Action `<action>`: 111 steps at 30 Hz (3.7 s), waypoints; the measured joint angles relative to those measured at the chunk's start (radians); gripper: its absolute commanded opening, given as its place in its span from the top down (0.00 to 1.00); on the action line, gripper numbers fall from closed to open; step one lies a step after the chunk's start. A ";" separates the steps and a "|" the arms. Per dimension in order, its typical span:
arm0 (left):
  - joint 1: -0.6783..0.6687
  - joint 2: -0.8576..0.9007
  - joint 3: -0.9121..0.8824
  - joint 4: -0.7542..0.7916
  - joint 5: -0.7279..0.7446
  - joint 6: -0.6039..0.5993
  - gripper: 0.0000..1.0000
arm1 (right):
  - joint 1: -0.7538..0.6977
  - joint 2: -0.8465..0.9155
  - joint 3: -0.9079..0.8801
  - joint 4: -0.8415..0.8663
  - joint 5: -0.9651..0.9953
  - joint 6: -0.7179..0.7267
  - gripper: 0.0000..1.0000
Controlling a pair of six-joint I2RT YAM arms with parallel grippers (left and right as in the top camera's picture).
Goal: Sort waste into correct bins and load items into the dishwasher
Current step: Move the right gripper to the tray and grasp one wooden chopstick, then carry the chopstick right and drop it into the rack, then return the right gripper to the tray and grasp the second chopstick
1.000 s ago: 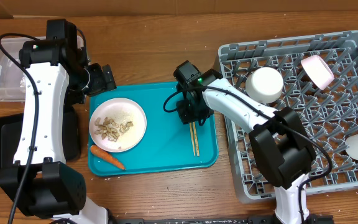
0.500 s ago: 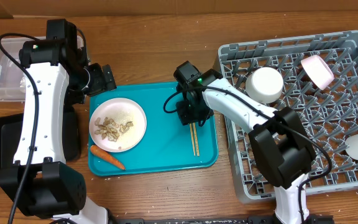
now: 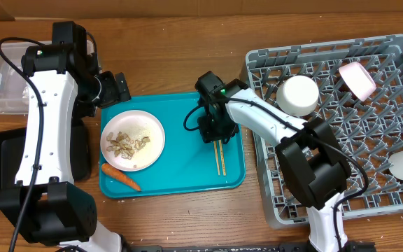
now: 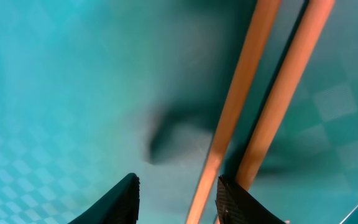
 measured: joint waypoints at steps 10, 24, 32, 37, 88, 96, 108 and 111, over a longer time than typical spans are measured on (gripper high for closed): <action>0.000 0.000 0.000 -0.005 0.000 -0.004 0.05 | 0.002 0.002 0.000 -0.015 0.076 0.075 0.75; 0.000 0.000 0.000 -0.007 0.000 -0.004 0.05 | 0.006 0.002 0.000 -0.051 0.125 0.111 0.80; 0.000 0.000 0.000 -0.007 0.000 -0.004 0.05 | 0.040 0.015 0.000 -0.054 0.126 0.094 0.94; 0.000 0.000 0.000 -0.007 0.000 -0.004 0.05 | 0.040 0.018 0.003 -0.053 0.131 0.089 0.96; 0.000 0.000 0.000 0.012 0.000 -0.005 0.03 | -0.282 -0.121 0.039 -0.542 0.225 0.002 0.95; 0.000 0.000 0.000 0.011 0.000 -0.005 0.03 | -0.282 -0.145 0.085 -0.532 0.226 -0.032 0.54; 0.000 0.000 0.000 0.001 0.000 -0.005 0.03 | -0.280 -0.249 0.312 -0.454 0.156 -0.062 0.45; 0.000 0.000 0.000 0.001 0.000 -0.005 0.03 | -0.264 -0.248 0.308 -0.389 0.094 -0.077 0.45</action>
